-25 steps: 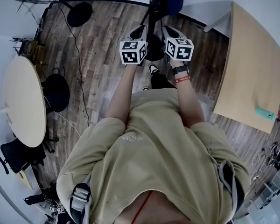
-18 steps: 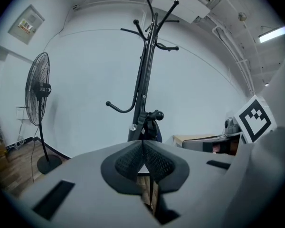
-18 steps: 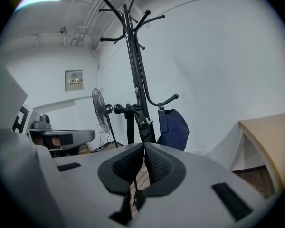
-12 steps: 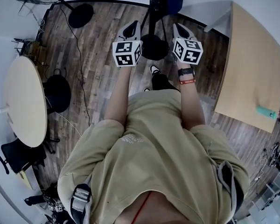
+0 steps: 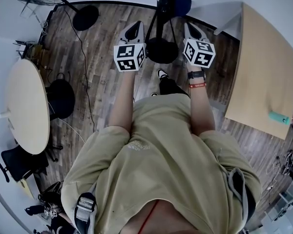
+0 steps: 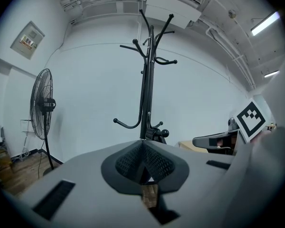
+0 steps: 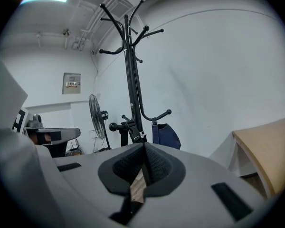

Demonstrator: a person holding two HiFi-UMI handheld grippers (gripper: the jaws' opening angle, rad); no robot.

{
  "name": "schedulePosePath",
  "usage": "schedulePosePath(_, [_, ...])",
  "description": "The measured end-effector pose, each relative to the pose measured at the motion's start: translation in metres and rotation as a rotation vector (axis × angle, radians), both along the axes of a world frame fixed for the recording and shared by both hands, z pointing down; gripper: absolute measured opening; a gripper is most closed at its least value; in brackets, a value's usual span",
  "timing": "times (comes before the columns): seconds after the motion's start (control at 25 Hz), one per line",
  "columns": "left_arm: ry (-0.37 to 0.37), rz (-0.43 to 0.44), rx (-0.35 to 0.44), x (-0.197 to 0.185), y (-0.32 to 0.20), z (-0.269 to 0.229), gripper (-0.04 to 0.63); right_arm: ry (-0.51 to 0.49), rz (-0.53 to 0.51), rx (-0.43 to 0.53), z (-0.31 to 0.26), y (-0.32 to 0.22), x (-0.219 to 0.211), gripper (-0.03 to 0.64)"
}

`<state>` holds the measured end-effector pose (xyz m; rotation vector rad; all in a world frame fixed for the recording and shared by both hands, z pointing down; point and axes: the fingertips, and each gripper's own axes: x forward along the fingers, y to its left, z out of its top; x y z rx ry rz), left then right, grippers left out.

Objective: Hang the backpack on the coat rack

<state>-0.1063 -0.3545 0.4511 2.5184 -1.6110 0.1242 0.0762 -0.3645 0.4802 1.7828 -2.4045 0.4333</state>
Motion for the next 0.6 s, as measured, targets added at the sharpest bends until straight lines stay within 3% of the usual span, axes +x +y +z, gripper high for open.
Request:
schedulePosePath(0.36, [0.034, 0.021, -0.024, 0.010, -0.011, 0.007, 0.025, 0.004, -0.024, -0.014, 0.000, -0.009, -0.004, 0.015])
schedulePosePath(0.6, [0.025, 0.016, -0.087, 0.016, -0.033, 0.032, 0.025, 0.019, -0.068, -0.064, 0.018, -0.027, -0.011, 0.015])
